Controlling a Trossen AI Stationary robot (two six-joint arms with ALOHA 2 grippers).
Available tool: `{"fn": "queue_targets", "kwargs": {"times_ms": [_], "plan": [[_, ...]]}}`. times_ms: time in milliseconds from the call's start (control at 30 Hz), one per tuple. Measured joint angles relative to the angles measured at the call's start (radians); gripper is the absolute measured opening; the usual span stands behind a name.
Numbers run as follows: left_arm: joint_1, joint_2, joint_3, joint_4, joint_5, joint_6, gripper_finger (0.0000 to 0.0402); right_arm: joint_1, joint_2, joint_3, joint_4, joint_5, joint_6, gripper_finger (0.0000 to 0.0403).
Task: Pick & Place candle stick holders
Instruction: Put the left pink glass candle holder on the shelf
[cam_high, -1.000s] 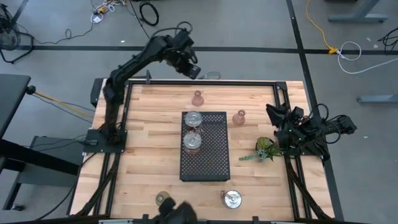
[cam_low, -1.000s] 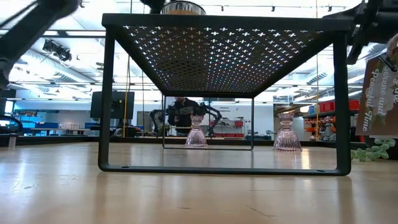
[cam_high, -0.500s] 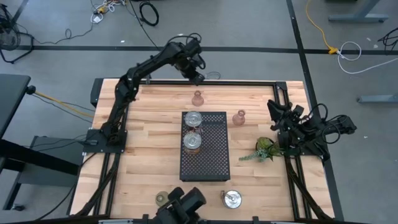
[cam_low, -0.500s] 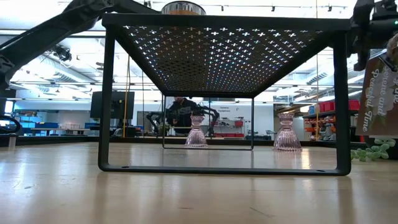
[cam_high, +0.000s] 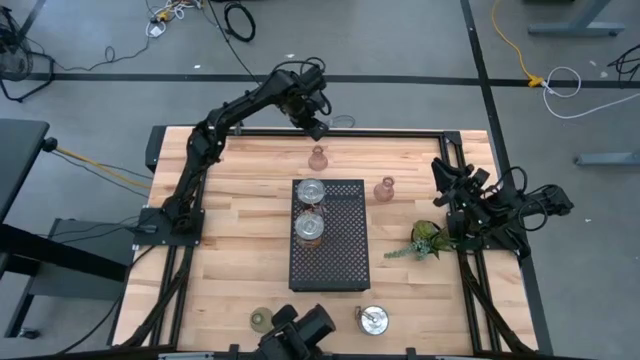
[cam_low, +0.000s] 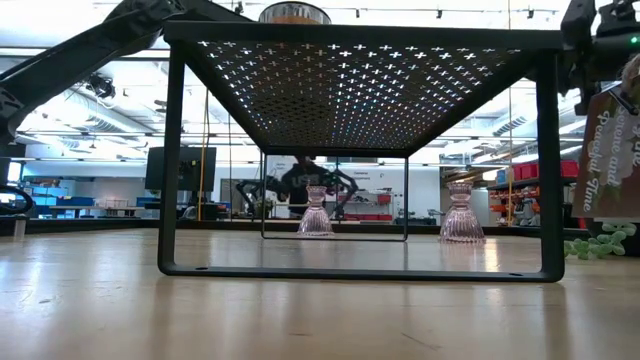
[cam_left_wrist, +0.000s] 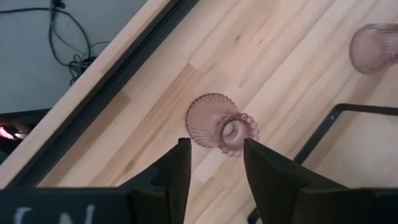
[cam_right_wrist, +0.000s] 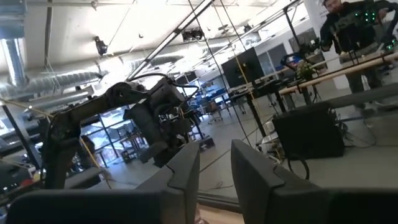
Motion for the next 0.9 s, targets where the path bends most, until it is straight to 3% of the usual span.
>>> {"fn": "queue_targets", "kwargs": {"times_ms": [200, 900], "plan": [[-0.032, 0.009, -0.006, 0.009, -0.007, -0.004, 0.015, 0.0, 0.0, 0.0, 0.0, 0.012, -0.03, 0.0094], [-0.061, 0.012, -0.223, 0.191, -0.046, -0.054, 0.0147, 0.0, 0.0, 0.0, 0.013, 0.026, -0.075, 0.0094]]}}
